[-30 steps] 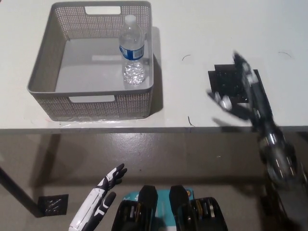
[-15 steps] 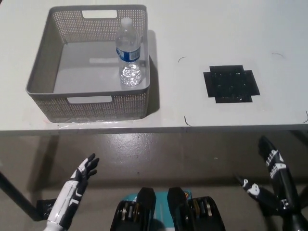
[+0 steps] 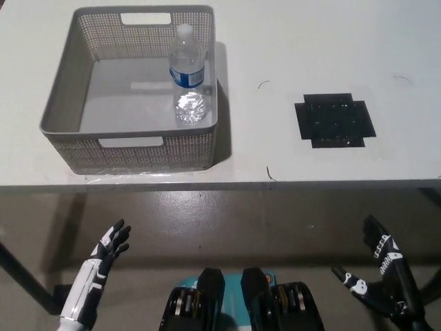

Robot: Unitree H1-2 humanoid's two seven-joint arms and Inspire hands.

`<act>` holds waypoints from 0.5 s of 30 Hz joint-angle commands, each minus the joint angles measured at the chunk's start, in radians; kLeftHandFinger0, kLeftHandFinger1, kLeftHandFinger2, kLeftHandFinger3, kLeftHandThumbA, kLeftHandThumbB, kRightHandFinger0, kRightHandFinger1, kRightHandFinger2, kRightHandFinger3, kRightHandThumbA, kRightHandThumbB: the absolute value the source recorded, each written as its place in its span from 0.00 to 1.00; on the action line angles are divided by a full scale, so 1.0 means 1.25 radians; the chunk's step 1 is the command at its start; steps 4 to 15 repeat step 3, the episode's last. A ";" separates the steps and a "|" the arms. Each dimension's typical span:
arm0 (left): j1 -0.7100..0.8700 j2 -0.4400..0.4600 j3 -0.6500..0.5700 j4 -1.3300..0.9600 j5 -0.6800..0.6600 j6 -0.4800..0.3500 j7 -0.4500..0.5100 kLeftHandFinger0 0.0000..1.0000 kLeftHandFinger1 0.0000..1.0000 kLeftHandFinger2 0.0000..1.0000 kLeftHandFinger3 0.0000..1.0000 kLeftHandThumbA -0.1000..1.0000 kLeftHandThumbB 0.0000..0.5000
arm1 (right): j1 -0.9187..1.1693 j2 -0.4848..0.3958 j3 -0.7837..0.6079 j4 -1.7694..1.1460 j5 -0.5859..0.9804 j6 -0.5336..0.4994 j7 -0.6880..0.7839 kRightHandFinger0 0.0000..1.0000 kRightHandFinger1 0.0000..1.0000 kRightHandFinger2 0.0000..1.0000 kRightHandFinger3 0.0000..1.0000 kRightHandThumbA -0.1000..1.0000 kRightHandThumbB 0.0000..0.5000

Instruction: Use the right hand to pick up a water botttle and place it into a container on the left side

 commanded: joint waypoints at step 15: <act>-0.004 -0.002 0.015 -0.006 -0.016 -0.001 0.016 1.00 1.00 1.00 1.00 1.00 0.45 | -0.043 0.013 -0.018 0.028 0.015 -0.051 0.023 1.00 1.00 1.00 1.00 0.97 0.85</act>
